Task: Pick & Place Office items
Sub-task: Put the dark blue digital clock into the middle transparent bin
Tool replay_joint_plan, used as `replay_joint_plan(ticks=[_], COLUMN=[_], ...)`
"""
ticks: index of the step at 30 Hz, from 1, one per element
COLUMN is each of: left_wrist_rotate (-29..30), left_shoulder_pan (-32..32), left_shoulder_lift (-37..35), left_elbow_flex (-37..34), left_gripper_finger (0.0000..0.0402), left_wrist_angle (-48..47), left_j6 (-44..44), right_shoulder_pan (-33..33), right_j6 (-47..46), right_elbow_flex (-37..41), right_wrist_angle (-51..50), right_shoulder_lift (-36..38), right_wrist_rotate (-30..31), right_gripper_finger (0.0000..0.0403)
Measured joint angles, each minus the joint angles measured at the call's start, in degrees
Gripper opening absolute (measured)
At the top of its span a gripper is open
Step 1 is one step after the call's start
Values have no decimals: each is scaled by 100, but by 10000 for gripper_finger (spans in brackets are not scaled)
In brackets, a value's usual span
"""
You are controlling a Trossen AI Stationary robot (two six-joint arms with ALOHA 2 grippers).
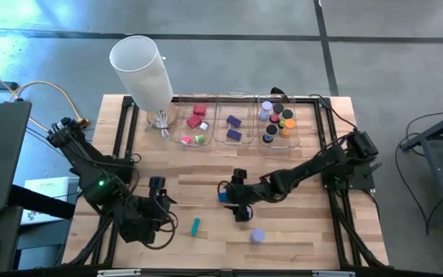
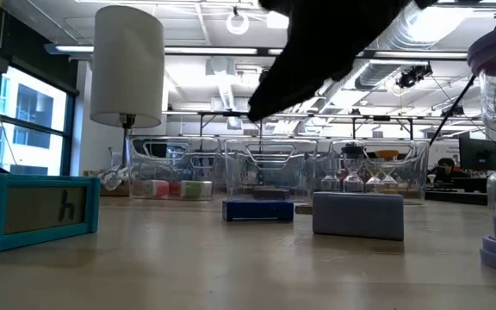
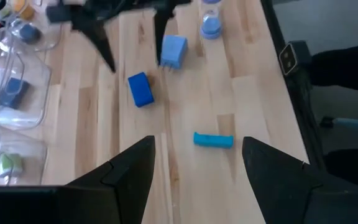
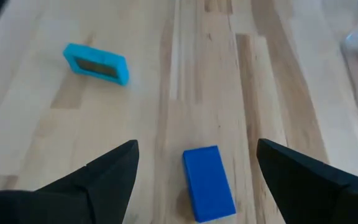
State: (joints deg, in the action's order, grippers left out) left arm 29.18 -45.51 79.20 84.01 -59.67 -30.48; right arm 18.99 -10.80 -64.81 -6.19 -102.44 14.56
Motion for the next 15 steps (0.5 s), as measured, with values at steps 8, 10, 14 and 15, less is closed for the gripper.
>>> replay_joint_plan(ticks=[8, 10, 14, 15], left_wrist_rotate=[3, 1, -3, 4], left_shoulder_pan=[-19, -19, -19, -19], left_shoulder_lift=[236, 274, 315, 315], left_elbow_flex=[-9, -13, -13, -13], left_gripper_finger=[234, 234, 234, 234], left_wrist_angle=[28, 21, 24, 30], left_j6=[2, 2, 2, 2], right_shoulder_pan=[-232, -232, -233, -252], right_j6=[-2, 37, 189, 197], right_elbow_flex=[-8, -1, -2, -2], right_wrist_angle=[5, -69, -92, -57], right_shoulder_lift=[-343, -420, -604, -660], right_wrist_rotate=[-472, -481, -467, -465], right_gripper_finger=[316, 316, 316, 316])
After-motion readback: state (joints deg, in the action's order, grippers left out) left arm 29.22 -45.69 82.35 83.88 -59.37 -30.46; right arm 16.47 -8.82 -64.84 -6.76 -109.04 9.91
